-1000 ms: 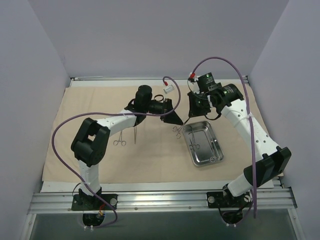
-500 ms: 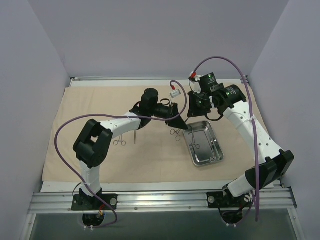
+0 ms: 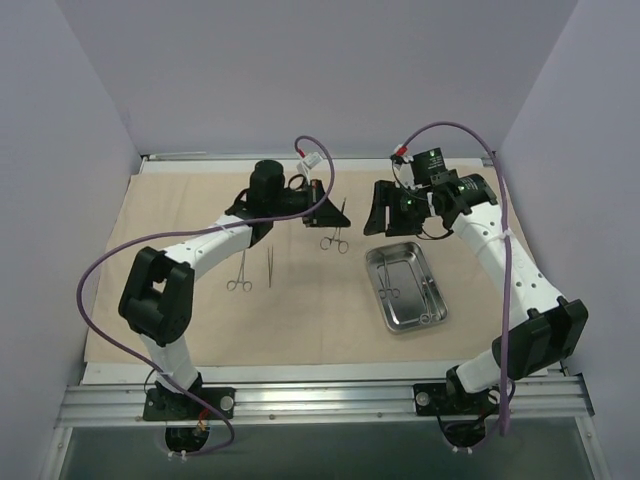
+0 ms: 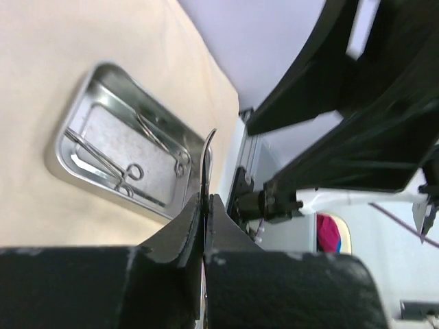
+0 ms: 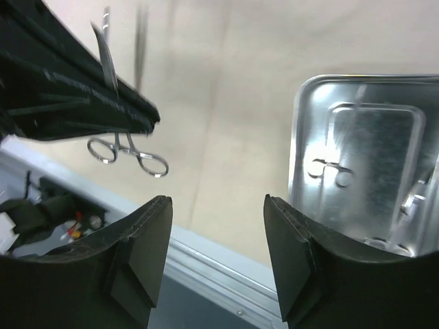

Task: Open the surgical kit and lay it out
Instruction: Place the medical item in the surgical kit.

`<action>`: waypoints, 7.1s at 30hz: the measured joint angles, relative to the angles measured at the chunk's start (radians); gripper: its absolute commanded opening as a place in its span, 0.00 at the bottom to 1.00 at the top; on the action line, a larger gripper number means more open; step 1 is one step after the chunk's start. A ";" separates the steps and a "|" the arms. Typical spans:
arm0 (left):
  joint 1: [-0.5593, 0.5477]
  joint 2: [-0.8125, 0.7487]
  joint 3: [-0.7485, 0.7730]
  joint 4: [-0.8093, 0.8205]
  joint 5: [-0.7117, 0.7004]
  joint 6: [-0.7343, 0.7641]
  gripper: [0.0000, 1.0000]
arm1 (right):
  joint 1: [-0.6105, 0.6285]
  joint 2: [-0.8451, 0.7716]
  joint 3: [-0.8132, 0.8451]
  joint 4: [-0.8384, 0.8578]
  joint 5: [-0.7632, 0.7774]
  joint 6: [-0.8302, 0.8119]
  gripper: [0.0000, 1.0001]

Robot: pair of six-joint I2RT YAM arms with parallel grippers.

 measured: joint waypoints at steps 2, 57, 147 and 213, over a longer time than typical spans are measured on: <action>0.028 -0.030 0.000 0.011 -0.018 -0.039 0.02 | 0.009 0.000 -0.018 0.031 -0.078 0.002 0.59; -0.056 -0.136 0.332 -0.694 -0.441 0.151 0.57 | 0.065 0.011 -0.050 0.232 -0.310 0.024 0.00; 0.447 0.149 0.046 -1.138 -0.924 0.687 0.02 | -0.052 0.154 -0.075 0.105 -0.149 -0.038 0.73; 0.479 0.172 0.077 -1.154 -0.925 0.665 0.43 | -0.060 0.206 -0.075 0.105 -0.158 -0.064 0.74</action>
